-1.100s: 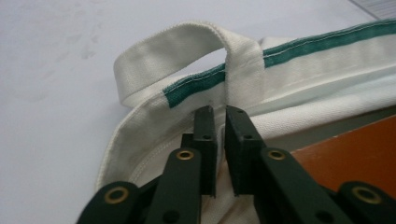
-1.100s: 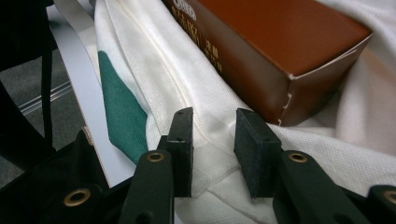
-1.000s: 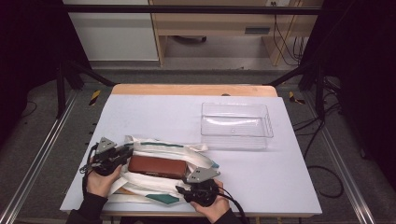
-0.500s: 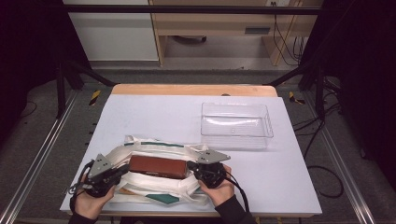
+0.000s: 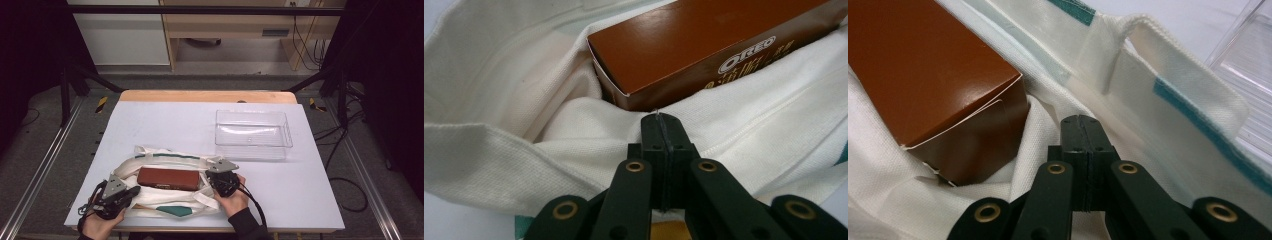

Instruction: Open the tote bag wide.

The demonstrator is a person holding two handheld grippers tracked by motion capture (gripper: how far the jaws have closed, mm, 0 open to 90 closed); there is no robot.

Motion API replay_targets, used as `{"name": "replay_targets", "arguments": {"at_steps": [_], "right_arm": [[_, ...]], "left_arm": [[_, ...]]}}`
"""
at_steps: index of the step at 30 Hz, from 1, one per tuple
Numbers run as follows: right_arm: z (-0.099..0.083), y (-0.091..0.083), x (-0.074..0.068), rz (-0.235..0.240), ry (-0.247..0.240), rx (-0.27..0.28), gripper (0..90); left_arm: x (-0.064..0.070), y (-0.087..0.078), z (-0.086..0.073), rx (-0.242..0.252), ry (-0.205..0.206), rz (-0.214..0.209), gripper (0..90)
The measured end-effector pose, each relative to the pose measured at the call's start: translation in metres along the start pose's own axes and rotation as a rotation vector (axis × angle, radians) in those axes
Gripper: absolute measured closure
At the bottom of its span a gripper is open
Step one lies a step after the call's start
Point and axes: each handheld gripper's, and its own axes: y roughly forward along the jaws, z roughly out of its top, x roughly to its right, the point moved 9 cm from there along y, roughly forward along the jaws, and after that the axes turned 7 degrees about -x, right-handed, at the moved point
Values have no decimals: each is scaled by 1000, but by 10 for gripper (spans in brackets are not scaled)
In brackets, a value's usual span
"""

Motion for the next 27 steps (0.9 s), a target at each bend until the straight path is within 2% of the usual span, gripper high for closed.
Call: {"name": "replay_targets", "arguments": {"at_steps": [2, 3, 4, 7, 8, 9, 10, 11, 12, 13, 14, 15, 16, 18, 19, 20, 22, 23, 24, 25, 27], "right_arm": [[0, -1, 0, 1, -1, 1, 900], [1, -1, -1, 10, 2, 3, 879], [3, -6, -3, 38, 11, 19, 833], [7, -12, -5, 55, 14, 46, 801], [10, -21, -4, 54, 3, 77, 779], [10, -21, -4, 54, 3, 77, 779], [13, -30, -2, 56, 10, 103, 760], [14, -33, -1, 61, 11, 115, 751], [17, -39, -1, 71, 11, 129, 734], [17, -39, -1, 71, 11, 129, 734], [21, -45, 0, 84, 3, 146, 695], [21, -45, 0, 84, 3, 146, 695], [23, -48, -1, 92, -2, 154, 678], [30, -54, -5, 116, -25, 173, 595], [30, -54, -5, 116, -25, 173, 595], [32, -55, -8, 125, -37, 169, 569], [40, -62, -18, 154, -74, 185, 506], [40, -62, -18, 154, -74, 185, 506], [44, -63, -24, 168, -86, 185, 463], [45, -63, -26, 177, -96, 183, 451], [47, -62, -30, 182, -108, 181, 423]], "left_arm": [[-1, -1, 1, 7, -9, -7, 894], [-1, -1, 2, 18, -9, -11, 889], [-2, -4, 6, 45, -18, -29, 854], [-4, -9, 11, 69, -27, -34, 822], [-7, -16, 19, 113, -36, -26, 815], [-7, -16, 19, 113, -36, -26, 808], [-11, -24, 27, 155, -49, -19, 790], [-11, -24, 27, 155, -49, -19, 774], [-16, -30, 33, 187, -56, 2, 747], [-16, -30, 33, 187, -56, 2, 722], [-24, -35, 37, 215, -75, 21, 698], [-24, -35, 37, 215, -75, 21, 677], [-31, -37, 39, 229, -89, 36, 677], [-43, -40, 41, 252, -114, 56, 580], [-43, -40, 41, 252, -114, 56, 554], [-49, -41, 42, 261, -130, 66, 554], [-63, -44, 44, 270, -150, 90, 498], [-63, -44, 44, 270, -150, 90, 490], [-74, -43, 45, 270, -173, 105, 478], [-79, -42, 45, 267, -185, 109, 469], [-82, -41, 45, 263, -192, 112, 453]]}}
